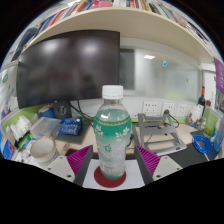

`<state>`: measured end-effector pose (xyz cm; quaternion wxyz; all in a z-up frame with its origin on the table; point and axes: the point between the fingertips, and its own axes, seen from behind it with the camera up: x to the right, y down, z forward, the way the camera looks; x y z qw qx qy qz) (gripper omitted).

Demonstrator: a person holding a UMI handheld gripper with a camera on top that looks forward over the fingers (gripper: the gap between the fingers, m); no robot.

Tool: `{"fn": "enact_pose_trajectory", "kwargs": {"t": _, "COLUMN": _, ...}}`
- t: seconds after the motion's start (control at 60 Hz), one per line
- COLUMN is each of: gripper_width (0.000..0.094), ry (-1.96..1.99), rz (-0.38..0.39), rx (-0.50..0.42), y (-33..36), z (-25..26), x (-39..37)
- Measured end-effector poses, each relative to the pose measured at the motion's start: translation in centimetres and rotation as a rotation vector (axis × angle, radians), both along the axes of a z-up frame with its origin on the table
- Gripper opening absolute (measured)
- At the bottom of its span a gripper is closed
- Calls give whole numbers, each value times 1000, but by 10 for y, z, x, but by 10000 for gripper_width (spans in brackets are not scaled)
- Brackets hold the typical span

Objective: Pour water

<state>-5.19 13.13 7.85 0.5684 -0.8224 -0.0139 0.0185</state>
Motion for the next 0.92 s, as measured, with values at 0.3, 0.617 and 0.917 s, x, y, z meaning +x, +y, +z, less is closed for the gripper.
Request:
{"fn": "enact_pose_trajectory", "kwargs": {"t": 0.3, "gripper_width": 856, "ry": -90, "rz": -86, "rx": -72, "y": -123, "z": 70, "x": -4}}
{"fn": "enact_pose_trajectory", "kwargs": {"t": 0.617, "gripper_width": 858, "ry": -42, "rz": -187, "rx": -46, "y": -200, "z": 156, "x": -25}}
{"fn": "enact_pose_trajectory", "kwargs": {"t": 0.917, "gripper_width": 850, "ry": 4, "rz": -207, "rx": -57, "y": -215, "z": 159, "x": -37}}
